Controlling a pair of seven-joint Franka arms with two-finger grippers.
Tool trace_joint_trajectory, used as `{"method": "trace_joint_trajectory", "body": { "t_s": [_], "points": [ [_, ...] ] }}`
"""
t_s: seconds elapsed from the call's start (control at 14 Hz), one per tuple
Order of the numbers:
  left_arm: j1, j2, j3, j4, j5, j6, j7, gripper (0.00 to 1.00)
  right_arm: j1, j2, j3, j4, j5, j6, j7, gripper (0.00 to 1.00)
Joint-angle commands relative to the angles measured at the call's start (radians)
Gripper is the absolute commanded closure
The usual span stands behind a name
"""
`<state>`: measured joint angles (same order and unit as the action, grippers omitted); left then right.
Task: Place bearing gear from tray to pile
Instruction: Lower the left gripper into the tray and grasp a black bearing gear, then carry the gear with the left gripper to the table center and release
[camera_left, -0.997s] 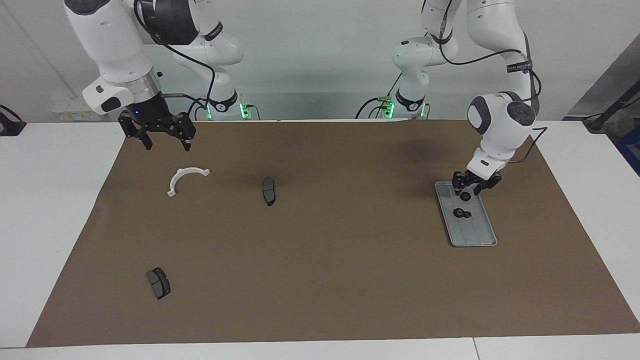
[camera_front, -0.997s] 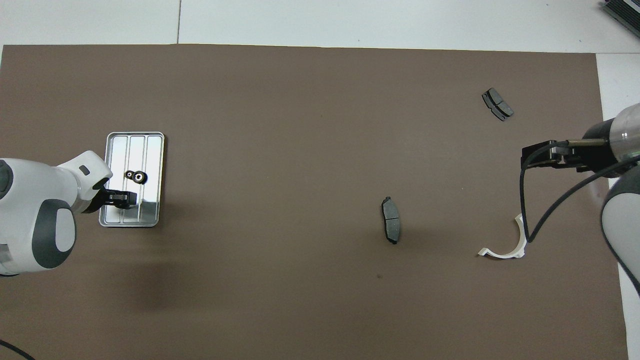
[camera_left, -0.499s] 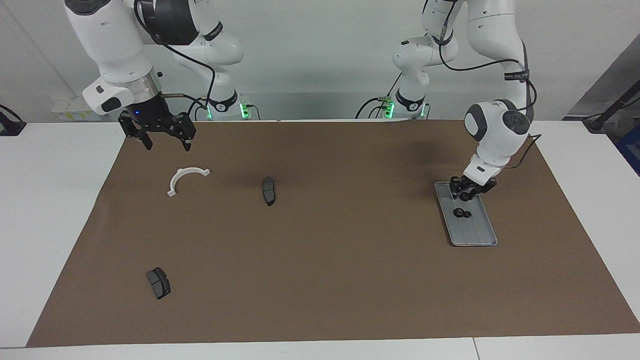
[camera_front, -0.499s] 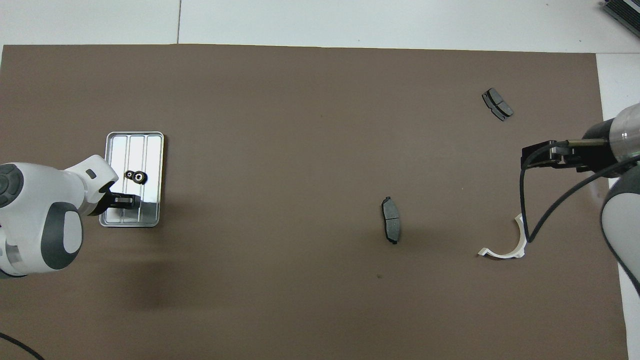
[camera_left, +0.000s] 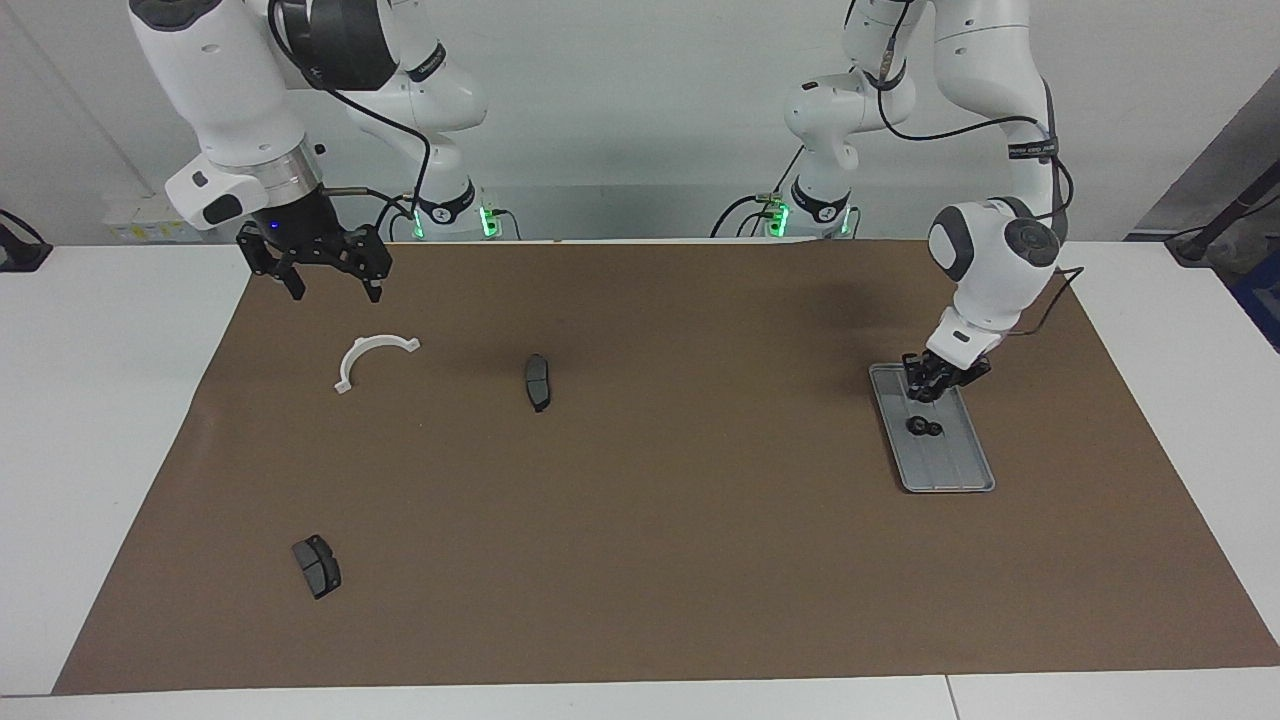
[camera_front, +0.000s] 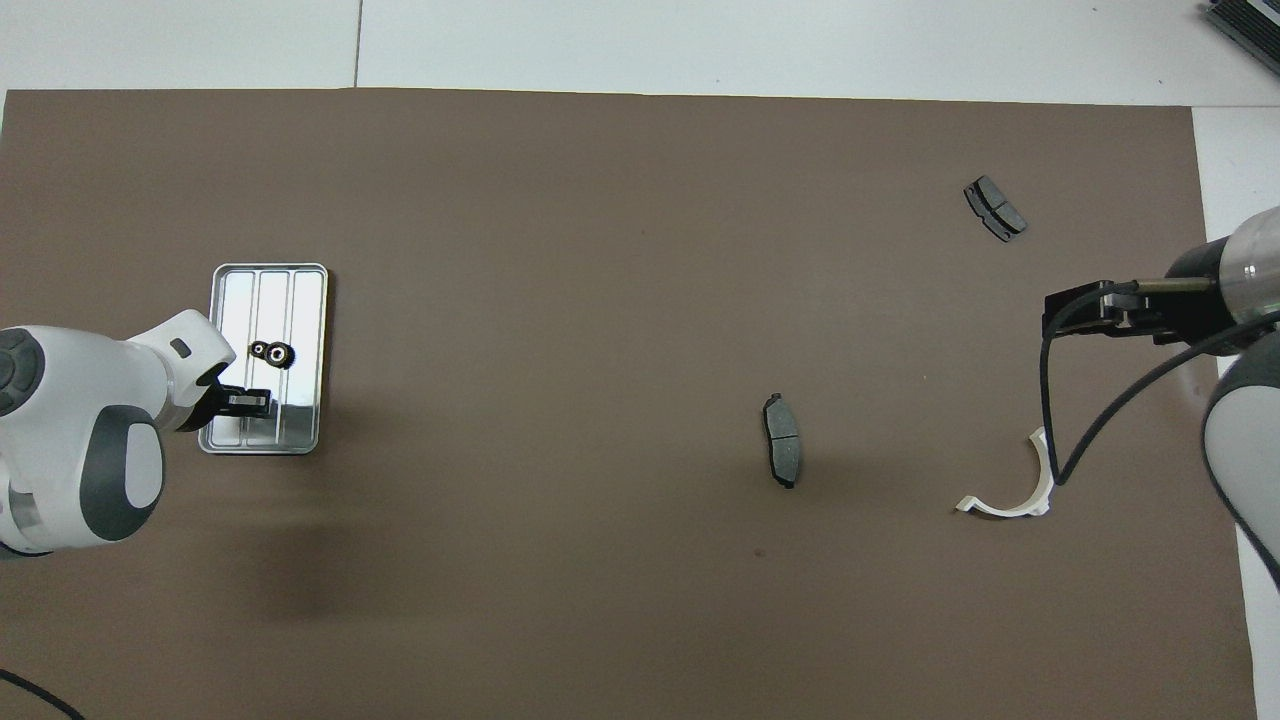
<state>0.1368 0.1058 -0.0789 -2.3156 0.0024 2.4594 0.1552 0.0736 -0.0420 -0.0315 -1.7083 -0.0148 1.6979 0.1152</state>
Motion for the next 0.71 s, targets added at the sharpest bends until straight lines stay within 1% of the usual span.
{"method": "trace_joint_trajectory", "body": {
  "t_s": [0.0,0.07,0.14,0.21,0.28,0.5,0.64],
  "points": [
    [0.01,-0.001,-0.004,0.05,-0.004,-0.04,0.0,1.0,-0.008,-0.012,0.001,-0.017,0.006,0.006,-0.029,0.0],
    [-0.002,-0.001,-0.005,0.114,-0.005,-0.11,-0.023,1.0,-0.008,-0.012,0.002,-0.019,0.006,0.006,-0.029,0.0],
    [-0.019,0.0,-0.009,0.178,-0.007,-0.19,-0.09,1.0,-0.008,-0.022,0.001,-0.039,0.006,0.011,-0.031,0.0],
    [-0.06,0.002,-0.01,0.233,-0.007,-0.256,-0.182,1.0,-0.008,-0.031,0.001,-0.062,0.006,0.025,-0.029,0.0],
    [-0.122,0.0,-0.009,0.252,-0.007,-0.293,-0.285,1.0,-0.008,-0.036,0.002,-0.07,0.006,0.037,-0.028,0.0],
    [-0.302,-0.001,-0.007,0.248,-0.007,-0.283,-0.621,1.0,-0.006,-0.036,0.001,-0.068,0.006,0.04,-0.02,0.0],
    [-0.405,-0.006,-0.007,0.237,-0.007,-0.261,-0.777,1.0,-0.005,-0.036,0.001,-0.07,0.006,0.048,-0.026,0.0]
  ]
}}
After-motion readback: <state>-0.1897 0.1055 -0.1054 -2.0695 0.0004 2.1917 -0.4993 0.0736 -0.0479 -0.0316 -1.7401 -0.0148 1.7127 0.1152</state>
